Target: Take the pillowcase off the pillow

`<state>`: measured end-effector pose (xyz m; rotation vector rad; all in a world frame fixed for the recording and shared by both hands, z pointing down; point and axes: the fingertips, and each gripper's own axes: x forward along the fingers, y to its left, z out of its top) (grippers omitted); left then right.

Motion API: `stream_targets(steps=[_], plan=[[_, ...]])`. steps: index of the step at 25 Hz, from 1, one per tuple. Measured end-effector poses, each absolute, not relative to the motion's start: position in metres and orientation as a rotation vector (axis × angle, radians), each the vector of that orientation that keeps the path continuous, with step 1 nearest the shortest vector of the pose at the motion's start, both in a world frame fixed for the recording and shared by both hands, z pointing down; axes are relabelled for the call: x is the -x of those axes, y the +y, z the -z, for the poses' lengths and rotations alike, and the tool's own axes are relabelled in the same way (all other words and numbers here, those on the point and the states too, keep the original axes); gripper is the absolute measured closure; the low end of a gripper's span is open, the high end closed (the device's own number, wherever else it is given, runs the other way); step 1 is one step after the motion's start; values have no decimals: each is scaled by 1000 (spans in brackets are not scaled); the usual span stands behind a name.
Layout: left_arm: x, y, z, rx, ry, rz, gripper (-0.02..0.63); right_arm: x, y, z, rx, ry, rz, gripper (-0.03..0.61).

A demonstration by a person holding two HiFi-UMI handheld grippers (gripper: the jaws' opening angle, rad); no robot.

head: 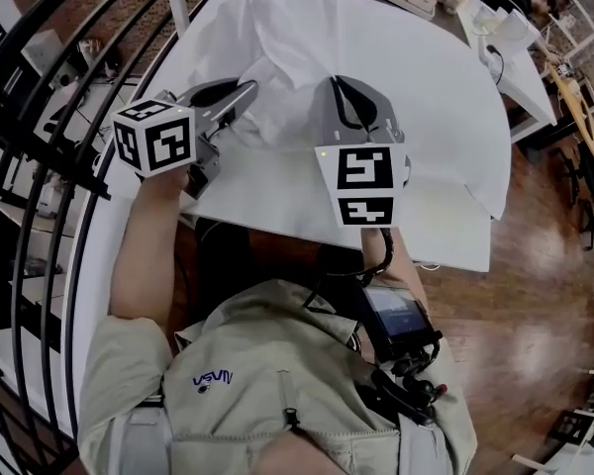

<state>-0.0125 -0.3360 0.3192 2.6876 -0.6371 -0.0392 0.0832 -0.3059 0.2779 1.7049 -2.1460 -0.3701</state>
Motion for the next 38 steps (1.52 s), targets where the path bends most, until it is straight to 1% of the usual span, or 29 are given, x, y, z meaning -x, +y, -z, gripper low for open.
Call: stream_targets(steps=[5,12,14,16,17,18,19,20,22,23,25,26,29,30,31,34,35,36,38], plan=[[34,-336,-323,-2601,-663,137,600,-108,-298,-271,-1786,-2086,383,574],[35,-327,-348,-2638,-715,-25,600,-126,-282,-300,-1805,-2084,246,574],[31,-325,-352,-2664,-698,-41,598,-124,-286,-309,-1748,-2078,235,574],[26,-318,-345,-2738,-681,-63,583,-120,-290,-311,-1671,-2078,240,571],[24,-314,-338,-2774,-667,-57,542,-118,-291,-309,-1645,-2089,245,563],[24,-311,-327,-2805,-655,-33,486,-116,-292,-304,-1631,-2108,250,547],[24,-309,-313,-2831,-650,8,448,-115,-293,-298,-1628,-2130,260,520],[27,-309,-299,-2852,-656,58,424,-114,-294,-290,-1633,-2151,277,486],[36,-321,-272,-2870,-703,157,405,-114,-298,-269,-1663,-2184,339,439],[40,-333,-262,-2864,-742,191,405,-113,-301,-255,-1684,-2198,385,428],[43,-365,-255,-2837,-815,192,399,-105,-310,-223,-1706,-2230,484,428],[40,-382,-258,-2822,-835,149,386,-98,-317,-209,-1698,-2250,520,428],[20,-414,-287,-2776,-831,-73,308,-71,-350,-191,-1614,-2262,562,428],[14,-417,-297,-2765,-815,-129,289,-62,-363,-194,-1566,-2253,548,428],[8,-418,-305,-2755,-796,-164,285,-54,-377,-202,-1514,-2249,508,428],[-1,-420,-315,-2734,-763,-186,285,-42,-413,-242,-1381,-2229,273,392],[-2,-420,-315,-2732,-753,-184,294,-42,-422,-257,-1346,-2197,199,370],[-3,-419,-315,-2733,-743,-182,324,-42,-429,-271,-1314,-2150,148,361],[-1,-417,-315,-2741,-742,-175,461,-42,-435,-293,-1257,-2046,116,356]])
